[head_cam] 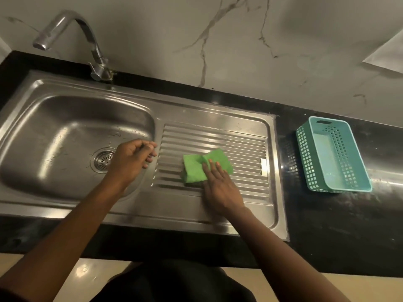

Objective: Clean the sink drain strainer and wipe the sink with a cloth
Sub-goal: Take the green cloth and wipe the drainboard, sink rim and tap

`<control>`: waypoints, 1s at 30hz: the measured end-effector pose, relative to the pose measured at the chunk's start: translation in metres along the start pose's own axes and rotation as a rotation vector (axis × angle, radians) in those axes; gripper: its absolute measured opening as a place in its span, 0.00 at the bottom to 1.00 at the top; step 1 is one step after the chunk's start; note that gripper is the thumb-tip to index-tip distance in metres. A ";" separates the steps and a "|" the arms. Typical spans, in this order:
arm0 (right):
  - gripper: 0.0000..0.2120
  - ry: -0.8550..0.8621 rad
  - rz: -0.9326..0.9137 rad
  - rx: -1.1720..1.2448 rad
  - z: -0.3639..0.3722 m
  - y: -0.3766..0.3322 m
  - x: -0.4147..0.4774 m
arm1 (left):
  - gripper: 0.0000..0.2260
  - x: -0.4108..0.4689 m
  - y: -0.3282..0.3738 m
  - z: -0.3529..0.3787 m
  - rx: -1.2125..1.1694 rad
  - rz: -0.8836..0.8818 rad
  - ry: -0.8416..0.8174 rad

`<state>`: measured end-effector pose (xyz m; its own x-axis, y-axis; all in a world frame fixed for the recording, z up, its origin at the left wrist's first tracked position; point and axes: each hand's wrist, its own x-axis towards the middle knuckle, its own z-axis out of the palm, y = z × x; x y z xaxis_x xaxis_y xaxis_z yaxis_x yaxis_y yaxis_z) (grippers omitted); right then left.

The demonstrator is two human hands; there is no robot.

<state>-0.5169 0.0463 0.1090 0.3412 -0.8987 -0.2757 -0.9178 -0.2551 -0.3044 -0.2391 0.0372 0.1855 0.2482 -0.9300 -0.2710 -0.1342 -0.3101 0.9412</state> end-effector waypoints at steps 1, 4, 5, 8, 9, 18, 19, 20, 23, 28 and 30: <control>0.29 0.009 0.039 -0.003 -0.005 0.017 -0.011 | 0.09 0.000 0.001 0.004 -0.001 0.003 -0.003; 0.29 0.029 0.164 -0.016 -0.018 0.056 -0.035 | 0.09 -0.003 0.003 0.014 0.000 0.006 -0.025; 0.29 0.039 0.215 -0.010 -0.021 0.066 -0.039 | 0.09 -0.003 0.004 0.018 0.004 0.005 -0.033; 0.29 0.096 0.347 0.053 -0.022 0.082 -0.047 | 0.09 -0.003 0.004 0.026 -0.006 -0.001 -0.047; 0.29 0.129 0.376 0.082 -0.021 0.083 -0.047 | 0.09 -0.002 0.004 0.028 -0.009 -0.002 -0.050; 0.27 0.590 0.609 0.659 -0.054 0.088 0.045 | 0.08 0.003 -0.009 0.022 -0.017 -0.031 0.004; 0.27 0.582 0.577 0.591 -0.062 0.097 0.059 | 0.08 0.003 -0.011 0.020 -0.024 -0.036 0.011; 0.27 0.542 0.538 0.506 -0.069 0.106 0.074 | 0.08 0.002 -0.012 0.018 -0.032 -0.042 0.018; 0.27 0.278 0.486 0.296 -0.076 0.124 0.115 | 0.08 0.001 -0.014 0.013 -0.032 -0.064 0.029; 0.30 0.117 0.564 0.173 -0.058 0.083 0.152 | 0.08 0.000 -0.016 0.000 -0.031 -0.075 0.048; 0.31 0.089 0.437 0.097 -0.049 0.048 0.162 | 0.08 -0.001 -0.016 -0.004 -0.036 -0.081 0.059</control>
<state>-0.5161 -0.1289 0.0949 -0.0965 -0.9429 -0.3188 -0.9471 0.1855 -0.2618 -0.2337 0.0442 0.1712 0.3132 -0.8886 -0.3351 -0.0773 -0.3755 0.9236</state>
